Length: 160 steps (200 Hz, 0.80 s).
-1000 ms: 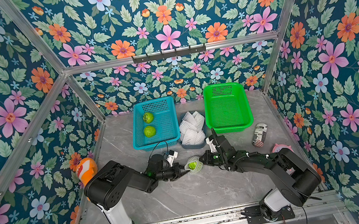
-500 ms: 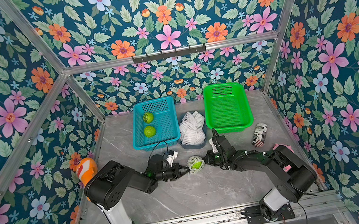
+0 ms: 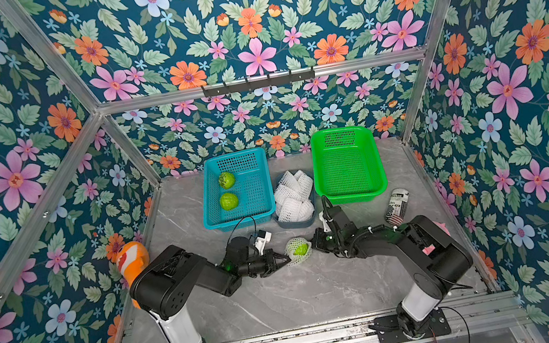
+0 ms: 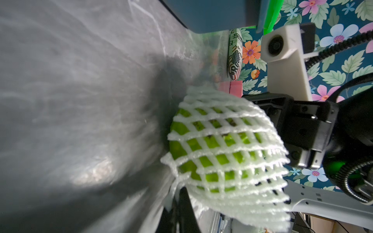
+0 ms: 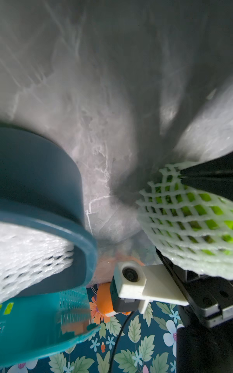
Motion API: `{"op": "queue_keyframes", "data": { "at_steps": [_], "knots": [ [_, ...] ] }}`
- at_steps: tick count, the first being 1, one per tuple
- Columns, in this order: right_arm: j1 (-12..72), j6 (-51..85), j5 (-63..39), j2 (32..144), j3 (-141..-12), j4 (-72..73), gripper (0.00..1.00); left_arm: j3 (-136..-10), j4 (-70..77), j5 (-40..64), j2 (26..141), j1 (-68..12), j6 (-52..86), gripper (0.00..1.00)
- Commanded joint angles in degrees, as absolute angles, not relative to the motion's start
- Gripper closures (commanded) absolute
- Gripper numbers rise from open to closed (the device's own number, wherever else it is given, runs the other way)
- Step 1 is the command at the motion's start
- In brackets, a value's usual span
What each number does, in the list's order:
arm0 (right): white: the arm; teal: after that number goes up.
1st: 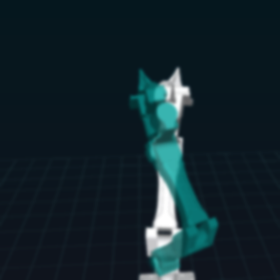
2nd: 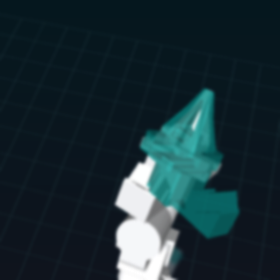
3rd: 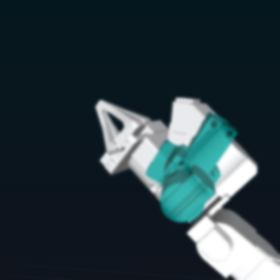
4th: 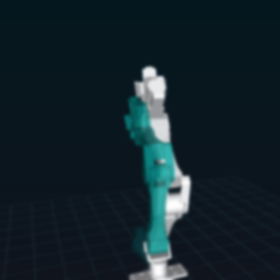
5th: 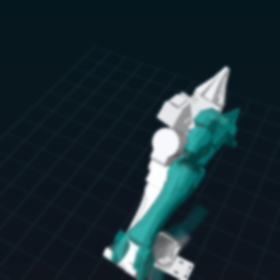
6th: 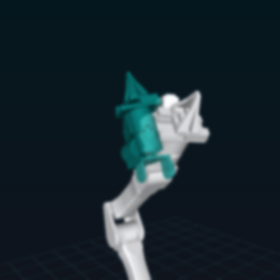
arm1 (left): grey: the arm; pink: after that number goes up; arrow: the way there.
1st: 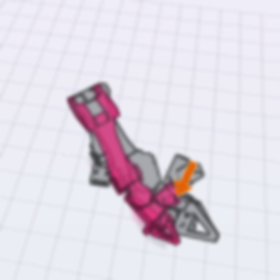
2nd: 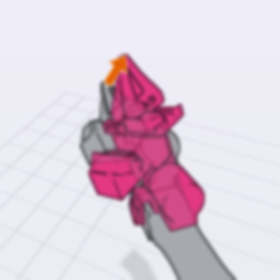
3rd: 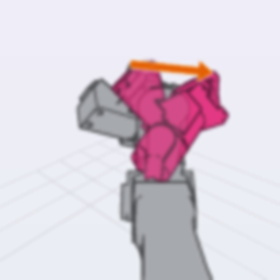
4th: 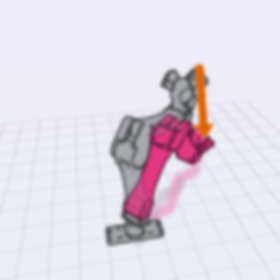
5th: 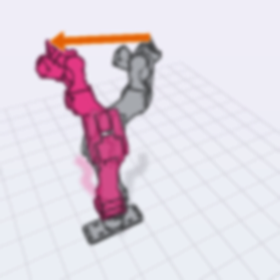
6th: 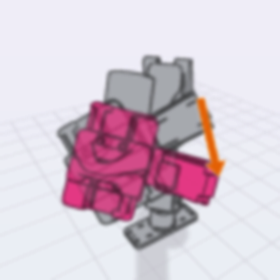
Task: Sleeve custard apples in foam nets
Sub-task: Put on the foam net on the custard apple.
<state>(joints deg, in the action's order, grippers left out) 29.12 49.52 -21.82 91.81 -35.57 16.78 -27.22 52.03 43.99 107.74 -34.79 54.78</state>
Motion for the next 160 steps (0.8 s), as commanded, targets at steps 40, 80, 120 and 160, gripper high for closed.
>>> {"op": "queue_keyframes", "data": {
  "at_steps": [40, 80, 120, 160],
  "knots": [
    [29.0, 50.8, -21.3, 94.3, -37.1, 16.8, 0.94, -28.4, 40.0, 35.6, 110.0, -34.5, 52.1, 1.00],
    [28.5, 51.9, -21.3, 96.4, -38.1, 16.8, 0.94, -27.9, 40.4, 34.8, 110.2, -32.7, 54.0, 1.00],
    [28.3, 52.0, -21.4, 98.2, -39.8, 14.3, 0.94, -28.4, 40.3, 34.7, 111.7, -32.1, 54.8, 1.00],
    [28.3, 52.4, -21.9, 99.1, -40.0, 15.1, 0.93, -29.5, 36.6, 33.1, 111.6, -32.0, 53.2, 1.00]
  ]
}}
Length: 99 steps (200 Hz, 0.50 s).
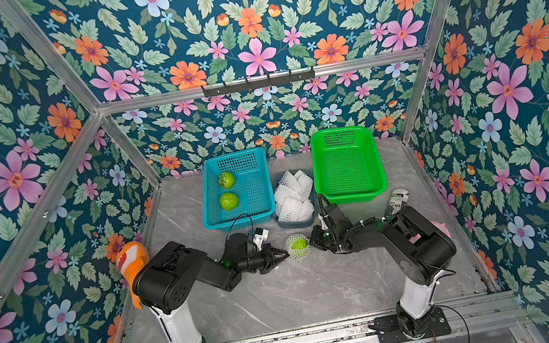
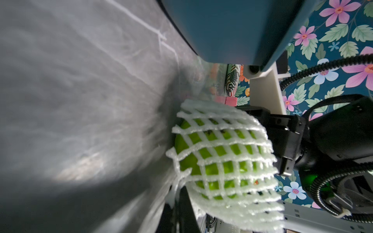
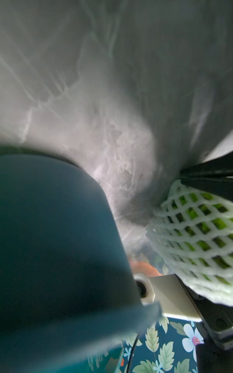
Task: Sleeve custard apples in foam nets
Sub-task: Put on the foam net on the custard apple.
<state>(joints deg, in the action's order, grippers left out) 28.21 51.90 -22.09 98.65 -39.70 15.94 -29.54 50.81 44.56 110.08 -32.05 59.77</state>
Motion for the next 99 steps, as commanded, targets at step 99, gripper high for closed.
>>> {"op": "queue_keyframes", "data": {
  "at_steps": [99],
  "knots": [
    [28.6, 54.5, -23.2, 100.7, -40.3, 18.3, 0.91, -33.4, 25.6, 29.5, 110.9, -32.7, 48.4, 1.00]
  ]
}}
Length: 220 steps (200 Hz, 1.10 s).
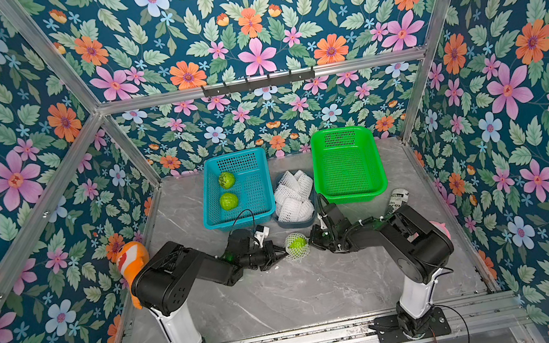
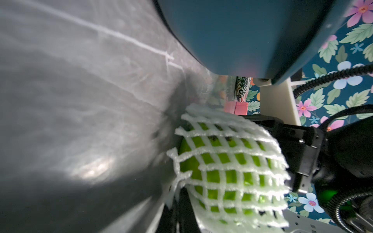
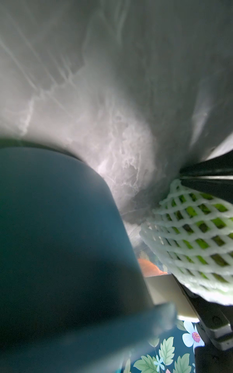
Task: Sleeve custard apples in foam nets
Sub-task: Put on the foam net on the custard apple.
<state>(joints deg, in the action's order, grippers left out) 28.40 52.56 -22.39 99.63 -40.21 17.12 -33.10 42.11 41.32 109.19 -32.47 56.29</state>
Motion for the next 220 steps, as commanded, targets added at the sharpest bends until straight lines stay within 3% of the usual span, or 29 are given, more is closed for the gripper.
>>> {"op": "queue_keyframes", "data": {
  "at_steps": [1, 57, 101, 220],
  "knots": [
    [28.5, 54.6, -23.3, 100.8, -40.3, 18.4, 0.91, -33.4, 25.6, 29.6, 110.9, -32.8, 48.3, 1.00],
    [28.4, 56.4, -24.2, 101.0, -39.6, 21.5, 0.88, -33.5, 27.3, 30.4, 110.5, -33.3, 49.0, 1.00],
    [26.9, 55.7, -23.8, 97.1, -37.7, 21.0, 0.68, -32.7, 27.3, 30.2, 108.8, -33.3, 49.0, 1.00],
    [26.2, 46.7, -16.7, 81.7, -39.1, 3.6, 0.47, -33.0, 26.7, 30.1, 107.8, -33.3, 48.3, 1.00]
  ]
}}
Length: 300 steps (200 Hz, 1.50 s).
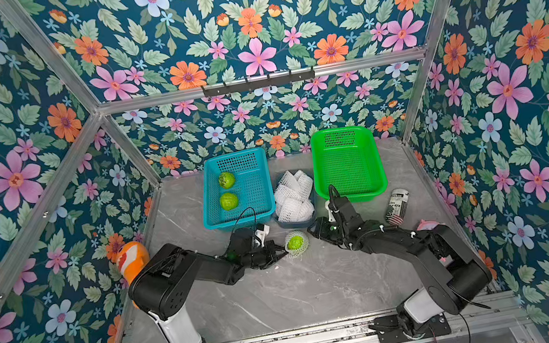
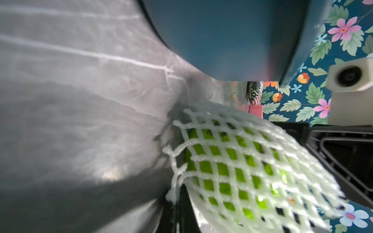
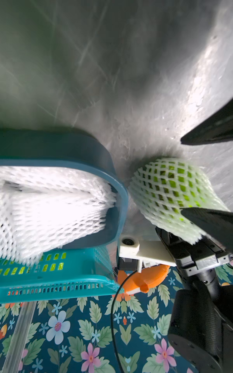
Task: Sleeve custard apples in foam nets
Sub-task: Put on the foam net on the custard apple.
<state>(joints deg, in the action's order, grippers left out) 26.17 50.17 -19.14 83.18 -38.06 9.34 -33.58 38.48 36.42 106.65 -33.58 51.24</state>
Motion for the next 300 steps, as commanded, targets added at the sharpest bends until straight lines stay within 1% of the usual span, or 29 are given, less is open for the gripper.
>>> {"op": "queue_keyframes", "data": {
  "at_steps": [1, 21, 24, 32, 36, 43, 56, 73, 87, 101, 116, 131, 146, 165, 192, 213, 228, 251, 287, 300],
  "knots": [
    [26.2, 46.6, -16.7, 81.7, -39.2, 3.4, 0.47, -33.0, 26.7, 30.1, 107.8, -33.3, 48.3, 1.00],
    [27.6, 44.2, -15.2, 80.4, -41.2, 0.0, 0.45, -33.0, 26.7, 30.1, 107.8, -33.3, 48.3, 1.00],
    [28.0, 43.8, -14.9, 80.2, -41.6, -0.7, 0.42, -33.0, 26.7, 30.1, 107.7, -33.3, 48.3, 1.00],
    [28.8, 42.9, -14.3, 79.9, -42.4, -1.9, 0.41, -33.0, 26.6, 30.1, 107.6, -33.3, 48.2, 1.00],
    [29.2, 42.5, -13.9, 79.7, -42.9, -2.8, 0.36, -33.0, 26.5, 30.1, 107.6, -33.3, 48.2, 1.00],
    [29.9, 41.8, -13.3, 79.4, -43.7, -4.0, 0.32, -33.0, 26.4, 30.0, 107.5, -33.3, 48.2, 1.00],
    [31.0, 41.0, -12.2, 78.7, -44.7, -5.5, 0.31, -33.0, 26.4, 30.1, 107.5, -33.3, 48.2, 1.00],
    [31.6, 40.6, -12.6, 78.9, -45.6, -6.5, 0.40, -33.0, 26.4, 30.1, 107.6, -33.3, 48.2, 1.00],
    [31.6, 40.7, -14.3, 79.9, -45.5, -5.2, 0.44, -33.0, 26.4, 30.1, 107.8, -33.3, 48.0, 1.00],
    [31.6, 41.1, -15.9, 81.0, -45.6, -4.1, 0.55, -33.0, 26.3, 30.1, 107.7, -33.3, 48.1, 1.00],
    [31.6, 41.2, -17.8, 82.5, -45.8, -2.6, 0.59, -33.0, 26.0, 30.0, 107.5, -33.3, 47.8, 1.00],
    [31.6, 41.2, -19.8, 83.9, -46.2, -1.1, 0.58, -33.1, 25.8, 30.1, 107.6, -33.3, 47.6, 1.00],
    [31.7, 41.0, -19.4, 85.2, -47.0, -1.3, 0.55, -33.2, 25.8, 30.1, 107.8, -33.3, 47.5, 1.00],
    [31.4, 41.9, -18.8, 86.5, -47.3, 0.1, 0.55, -33.1, 25.9, 30.0, 107.9, -33.3, 47.6, 1.00],
    [29.7, 45.3, -21.2, 86.9, -45.6, 6.5, 0.55, -33.1, 25.8, 29.8, 108.0, -33.3, 47.5, 1.00],
    [28.8, 46.2, -21.8, 87.3, -45.7, 7.4, 0.51, -33.3, 25.3, 29.7, 108.2, -33.3, 47.3, 1.00],
    [28.1, 47.2, -23.0, 87.5, -44.7, 10.7, 0.49, -33.4, 24.7, 29.3, 108.2, -33.3, 47.0, 1.00],
    [28.1, 47.0, -23.0, 88.2, -45.4, 10.2, 0.49, -33.8, 23.2, 28.5, 108.2, -33.3, 46.5, 1.00],
    [28.0, 47.9, -24.8, 92.5, -45.8, 10.5, 0.55, -34.8, 22.9, 28.2, 108.5, -33.3, 46.4, 1.00],
    [28.5, 48.2, -25.0, 93.1, -45.2, 11.5, 0.55, -35.2, 22.8, 28.2, 108.7, -33.3, 46.3, 1.00]
  ]
}}
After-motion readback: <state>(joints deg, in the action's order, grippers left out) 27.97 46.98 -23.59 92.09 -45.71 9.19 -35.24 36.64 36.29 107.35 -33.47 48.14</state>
